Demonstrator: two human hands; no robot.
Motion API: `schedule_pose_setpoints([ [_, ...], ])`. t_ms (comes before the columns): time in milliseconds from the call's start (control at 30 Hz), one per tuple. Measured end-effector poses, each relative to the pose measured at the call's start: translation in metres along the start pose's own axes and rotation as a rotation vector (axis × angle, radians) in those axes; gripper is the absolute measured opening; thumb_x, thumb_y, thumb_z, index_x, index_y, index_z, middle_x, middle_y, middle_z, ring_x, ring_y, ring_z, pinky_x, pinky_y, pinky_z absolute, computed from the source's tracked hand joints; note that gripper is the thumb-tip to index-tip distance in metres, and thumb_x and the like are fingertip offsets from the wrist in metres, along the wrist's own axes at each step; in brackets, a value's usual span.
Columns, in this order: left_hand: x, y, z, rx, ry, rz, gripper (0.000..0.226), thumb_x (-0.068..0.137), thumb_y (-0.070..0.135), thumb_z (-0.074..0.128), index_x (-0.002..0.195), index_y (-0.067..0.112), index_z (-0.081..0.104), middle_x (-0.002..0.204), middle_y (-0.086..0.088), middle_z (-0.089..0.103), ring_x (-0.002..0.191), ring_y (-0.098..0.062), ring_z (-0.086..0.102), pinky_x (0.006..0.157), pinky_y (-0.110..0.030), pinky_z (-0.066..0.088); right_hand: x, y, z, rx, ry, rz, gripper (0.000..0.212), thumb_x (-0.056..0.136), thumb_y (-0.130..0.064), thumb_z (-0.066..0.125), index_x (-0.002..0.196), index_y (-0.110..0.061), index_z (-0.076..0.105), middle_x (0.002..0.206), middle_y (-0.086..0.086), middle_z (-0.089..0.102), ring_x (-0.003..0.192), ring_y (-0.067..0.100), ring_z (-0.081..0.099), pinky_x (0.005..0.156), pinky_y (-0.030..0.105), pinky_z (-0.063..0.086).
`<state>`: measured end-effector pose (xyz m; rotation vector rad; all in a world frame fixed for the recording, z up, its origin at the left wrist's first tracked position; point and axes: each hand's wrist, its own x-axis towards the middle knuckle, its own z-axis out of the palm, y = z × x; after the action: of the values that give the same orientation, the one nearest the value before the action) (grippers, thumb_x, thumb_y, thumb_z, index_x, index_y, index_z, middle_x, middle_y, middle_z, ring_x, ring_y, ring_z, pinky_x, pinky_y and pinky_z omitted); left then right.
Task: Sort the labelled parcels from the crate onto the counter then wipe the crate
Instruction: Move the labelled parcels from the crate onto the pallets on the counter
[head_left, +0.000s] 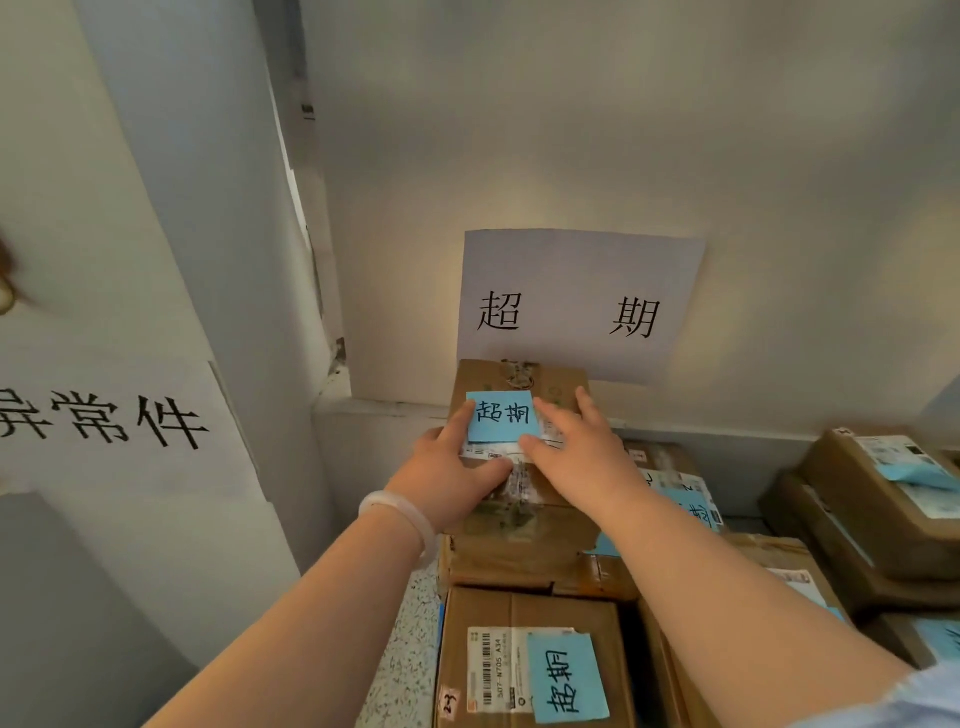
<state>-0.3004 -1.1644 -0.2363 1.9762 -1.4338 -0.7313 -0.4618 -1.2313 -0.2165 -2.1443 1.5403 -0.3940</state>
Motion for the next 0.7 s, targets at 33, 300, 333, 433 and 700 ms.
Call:
schedule_pose_setpoints([
  [33,0.002,0.000,-0.001,0.003,-0.001,-0.002,0.084,0.087,0.055,0.059,0.153,0.044,0.009,0.131,0.000,0.041,0.103,-0.017,0.052,0.087,-0.032,0.053,0.002,0.000,0.000,0.001,-0.001,-0.002,0.060,0.094,-0.054,0.052,0.149,-0.047,0.029,0.165,-0.007,0.000,0.148,0.029,0.017,0.116,0.045,0.029],
  [300,-0.007,0.005,-0.008,0.045,0.010,0.001,0.086,0.086,0.061,0.057,0.154,0.040,0.009,0.153,-0.002,0.026,0.127,-0.023,0.045,0.100,-0.038,0.049,-0.009,-0.009,-0.014,-0.027,-0.014,-0.004,0.060,0.095,-0.055,0.049,0.151,-0.045,0.028,0.165,-0.005,0.001,0.149,0.031,0.014,0.115,0.048,0.029],
  [333,-0.010,0.005,-0.009,0.047,0.018,0.002,0.087,0.086,0.063,0.057,0.154,0.041,0.009,0.155,-0.001,0.025,0.132,-0.024,0.042,0.102,-0.041,0.048,-0.015,-0.009,-0.017,-0.038,-0.006,-0.013,0.060,0.096,-0.055,0.047,0.151,-0.045,0.027,0.165,-0.005,0.002,0.149,0.031,0.011,0.115,0.049,0.027],
  [433,-0.024,0.007,-0.011,0.030,0.019,-0.009,0.088,0.083,0.067,0.057,0.153,0.045,0.009,0.159,0.000,0.020,0.139,-0.028,0.034,0.105,-0.048,0.046,-0.038,-0.007,-0.023,-0.062,0.020,-0.053,0.060,0.096,-0.058,0.043,0.152,-0.044,0.025,0.165,-0.006,0.004,0.150,0.029,0.007,0.117,0.051,0.022],
  [700,-0.088,0.034,-0.010,0.336,0.109,0.043,0.085,0.086,0.068,0.050,0.153,0.045,0.002,0.164,-0.001,0.004,0.149,-0.031,0.005,0.119,-0.054,0.015,-0.113,0.011,-0.029,-0.192,0.085,-0.164,0.075,0.092,-0.061,0.050,0.154,-0.041,0.014,0.165,-0.006,-0.001,0.151,0.020,-0.002,0.120,0.045,0.010],
])
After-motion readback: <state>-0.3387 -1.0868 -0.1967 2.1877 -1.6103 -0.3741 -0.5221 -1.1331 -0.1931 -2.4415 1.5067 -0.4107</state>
